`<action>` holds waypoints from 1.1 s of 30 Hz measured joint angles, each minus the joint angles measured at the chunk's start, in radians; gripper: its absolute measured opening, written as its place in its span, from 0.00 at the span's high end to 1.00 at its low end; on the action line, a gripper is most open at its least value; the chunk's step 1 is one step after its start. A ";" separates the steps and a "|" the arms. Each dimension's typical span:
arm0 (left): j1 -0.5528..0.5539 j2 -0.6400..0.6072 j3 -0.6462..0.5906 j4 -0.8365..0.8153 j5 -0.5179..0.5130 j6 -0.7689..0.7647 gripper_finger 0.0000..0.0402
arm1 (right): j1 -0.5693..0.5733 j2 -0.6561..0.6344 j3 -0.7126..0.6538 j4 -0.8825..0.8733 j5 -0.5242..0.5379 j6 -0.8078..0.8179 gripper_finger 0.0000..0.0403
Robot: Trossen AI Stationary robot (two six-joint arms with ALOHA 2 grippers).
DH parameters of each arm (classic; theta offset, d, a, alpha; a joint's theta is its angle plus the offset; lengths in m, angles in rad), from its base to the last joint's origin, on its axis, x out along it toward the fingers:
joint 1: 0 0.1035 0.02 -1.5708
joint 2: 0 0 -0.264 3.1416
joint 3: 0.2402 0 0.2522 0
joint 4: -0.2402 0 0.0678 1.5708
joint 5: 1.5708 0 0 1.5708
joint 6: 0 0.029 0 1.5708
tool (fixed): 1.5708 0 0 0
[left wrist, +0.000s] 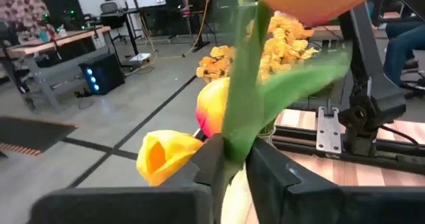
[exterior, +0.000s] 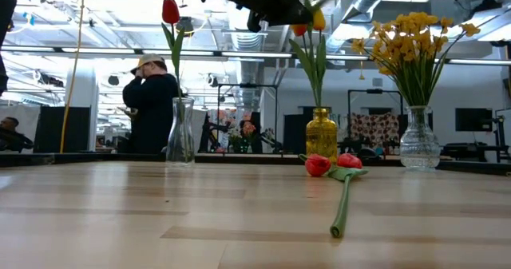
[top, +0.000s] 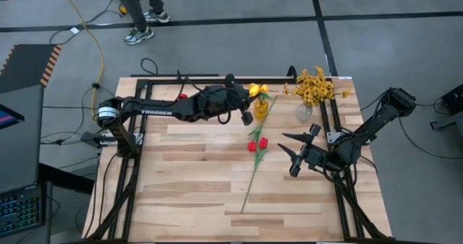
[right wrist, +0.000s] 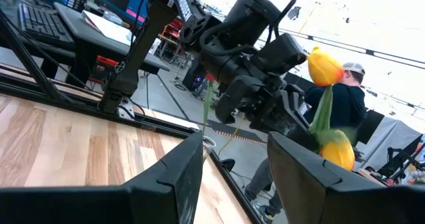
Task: Sort flowers into vase by color
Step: Put the yellow flower into the yellow flower vase
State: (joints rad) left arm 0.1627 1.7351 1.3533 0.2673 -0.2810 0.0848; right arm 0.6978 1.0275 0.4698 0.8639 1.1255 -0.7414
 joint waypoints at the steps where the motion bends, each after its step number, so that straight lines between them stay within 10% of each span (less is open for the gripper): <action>1: 0.002 0.000 0.000 0.000 0.000 -0.002 0.87 | 0.000 0.000 0.000 0.000 0.000 0.000 0.51; 18: 0.004 0.001 0.000 -0.049 0.002 -0.004 0.59 | 0.000 0.000 0.000 0.000 0.000 0.000 0.51; 33: -0.021 -0.068 0.001 -0.132 0.005 0.008 0.56 | 0.000 0.000 0.000 0.000 0.001 0.001 0.51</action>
State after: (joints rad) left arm 0.1416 1.6672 1.3540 0.1358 -0.2764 0.0924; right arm 0.6977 1.0275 0.4698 0.8642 1.1263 -0.7403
